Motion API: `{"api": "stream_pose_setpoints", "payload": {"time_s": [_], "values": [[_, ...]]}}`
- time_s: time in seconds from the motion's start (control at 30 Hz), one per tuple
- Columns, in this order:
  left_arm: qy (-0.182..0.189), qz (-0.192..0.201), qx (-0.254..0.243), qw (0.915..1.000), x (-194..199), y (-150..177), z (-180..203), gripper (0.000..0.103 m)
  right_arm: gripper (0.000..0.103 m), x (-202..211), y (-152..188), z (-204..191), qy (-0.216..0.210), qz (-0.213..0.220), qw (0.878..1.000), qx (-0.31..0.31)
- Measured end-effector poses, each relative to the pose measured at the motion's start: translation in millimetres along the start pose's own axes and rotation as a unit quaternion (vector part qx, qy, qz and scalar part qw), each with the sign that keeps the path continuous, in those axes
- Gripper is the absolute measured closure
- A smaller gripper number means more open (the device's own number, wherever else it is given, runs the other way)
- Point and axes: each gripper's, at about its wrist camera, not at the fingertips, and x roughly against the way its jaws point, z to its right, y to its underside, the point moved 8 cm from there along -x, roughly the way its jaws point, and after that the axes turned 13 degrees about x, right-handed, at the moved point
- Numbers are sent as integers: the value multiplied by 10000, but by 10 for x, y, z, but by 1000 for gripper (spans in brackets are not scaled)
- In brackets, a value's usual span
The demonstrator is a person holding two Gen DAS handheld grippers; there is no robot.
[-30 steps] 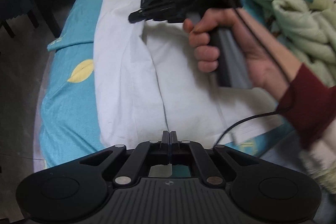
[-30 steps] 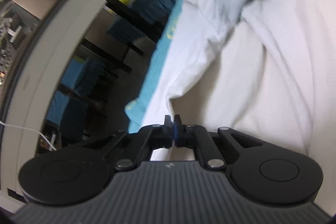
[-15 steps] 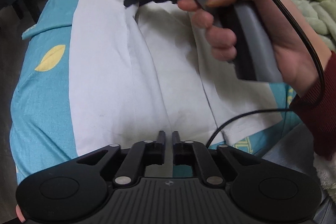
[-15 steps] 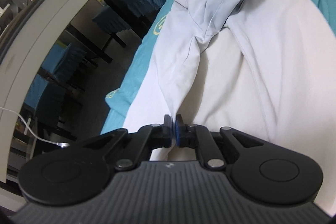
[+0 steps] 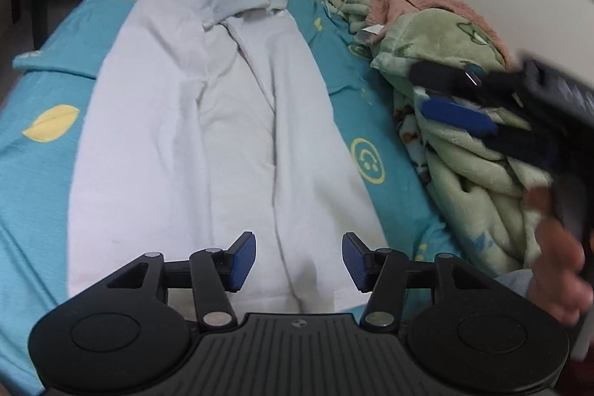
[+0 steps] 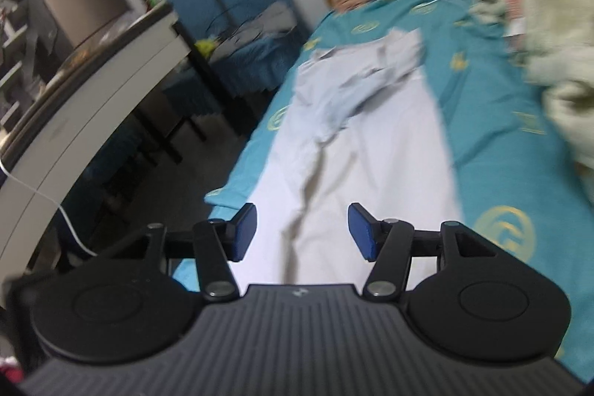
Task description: Fold clothes
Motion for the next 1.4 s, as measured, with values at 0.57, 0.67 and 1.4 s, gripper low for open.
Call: {"api": "stream_pose_setpoints", "payload": {"time_s": [0.57, 0.67, 1.4], "values": [[-79, -749, 225, 9969, -686, 304, -24, 94, 44, 111, 550, 750, 376, -50, 9926, -1157], [-69, -700, 78, 9975, -644, 316, 21, 100, 44, 78, 565, 756, 312, -95, 9918, -1237], [-684, -254, 784, 9943, 13, -106, -551, 49, 44, -382, 901, 716, 155, -1350, 9823, -1289]]}}
